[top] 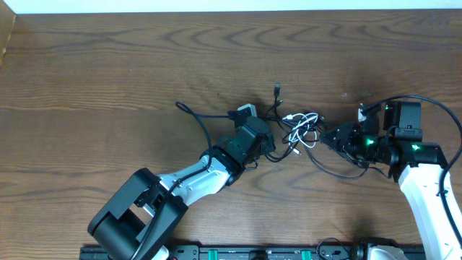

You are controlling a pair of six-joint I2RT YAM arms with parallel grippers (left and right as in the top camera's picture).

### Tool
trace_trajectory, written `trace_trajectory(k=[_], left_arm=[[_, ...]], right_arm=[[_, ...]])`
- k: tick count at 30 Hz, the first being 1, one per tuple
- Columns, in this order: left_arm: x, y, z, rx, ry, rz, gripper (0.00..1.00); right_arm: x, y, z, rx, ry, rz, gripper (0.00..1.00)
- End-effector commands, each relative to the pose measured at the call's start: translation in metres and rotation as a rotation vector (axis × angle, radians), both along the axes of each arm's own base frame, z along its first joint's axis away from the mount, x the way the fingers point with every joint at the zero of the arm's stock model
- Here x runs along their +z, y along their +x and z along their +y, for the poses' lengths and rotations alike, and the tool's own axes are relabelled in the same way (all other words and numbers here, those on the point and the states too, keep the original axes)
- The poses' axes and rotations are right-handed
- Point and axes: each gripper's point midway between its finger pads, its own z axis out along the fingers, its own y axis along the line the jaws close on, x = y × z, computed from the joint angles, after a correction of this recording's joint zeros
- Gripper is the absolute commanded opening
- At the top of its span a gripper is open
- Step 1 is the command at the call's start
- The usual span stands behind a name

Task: Untangle cables
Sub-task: 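Lift the right gripper up and right, pulling the cable from the left gripper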

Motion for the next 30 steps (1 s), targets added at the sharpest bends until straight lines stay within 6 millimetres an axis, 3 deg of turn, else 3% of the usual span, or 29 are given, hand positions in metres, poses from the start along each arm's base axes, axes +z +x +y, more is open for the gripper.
trace_trajectory(k=[1, 12, 17, 30], left_arm=[[-0.002, 0.001, 0.002, -0.128, 0.119, -0.091, 0.08], [-0.008, -0.003, 0.006, -0.267, 0.248, -0.160, 0.07], [-0.010, -0.005, 0.007, -0.268, 0.257, -0.148, 0.08], [-0.015, -0.009, 0.011, -0.280, 0.280, -0.129, 0.08]], right_arm=[[0.000, 0.000, 0.001, 0.003, -0.002, -0.001, 0.37], [0.000, 0.000, 0.000, 0.000, -0.008, 0.000, 0.35], [0.000, 0.000, 0.000, 0.000, -0.008, 0.000, 0.42], [-0.001, -0.002, 0.000, 0.000, -0.007, 0.010, 0.38]])
